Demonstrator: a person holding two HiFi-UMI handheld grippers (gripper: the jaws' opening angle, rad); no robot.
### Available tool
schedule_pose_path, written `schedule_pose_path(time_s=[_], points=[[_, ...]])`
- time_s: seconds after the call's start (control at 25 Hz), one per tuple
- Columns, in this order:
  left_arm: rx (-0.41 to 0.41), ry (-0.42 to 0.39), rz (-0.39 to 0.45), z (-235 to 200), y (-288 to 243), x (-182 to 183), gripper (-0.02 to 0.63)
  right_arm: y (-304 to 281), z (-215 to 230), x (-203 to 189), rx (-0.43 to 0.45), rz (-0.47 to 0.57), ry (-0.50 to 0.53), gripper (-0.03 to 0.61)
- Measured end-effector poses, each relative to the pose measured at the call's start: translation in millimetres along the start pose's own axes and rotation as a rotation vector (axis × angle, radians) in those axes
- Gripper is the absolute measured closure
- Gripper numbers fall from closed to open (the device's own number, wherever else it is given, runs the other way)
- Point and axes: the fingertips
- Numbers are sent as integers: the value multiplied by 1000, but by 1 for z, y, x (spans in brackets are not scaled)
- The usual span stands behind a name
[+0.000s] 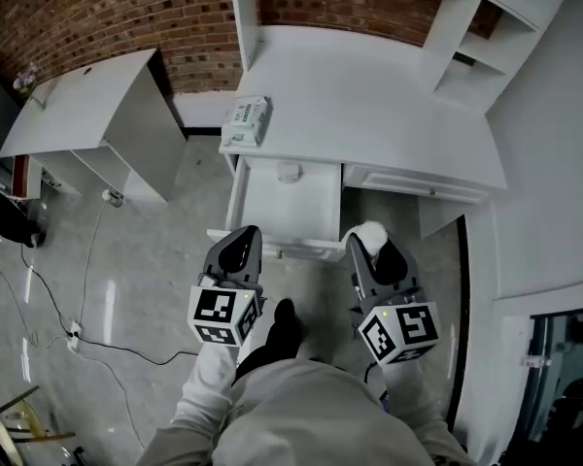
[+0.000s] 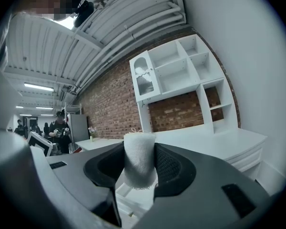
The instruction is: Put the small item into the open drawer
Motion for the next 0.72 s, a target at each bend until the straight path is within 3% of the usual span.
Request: schedule_pose_path(time_s=[0.72], points=[[-49,-8,7,-72,-72,16,589,-102,7,5,-63,-11,-3,382]])
Point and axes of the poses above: the fingertips, and each gripper's own axes: y backward along the fingers, z to its right, x out of its top, and after that the axes turned 1 degree about -y, right-handed
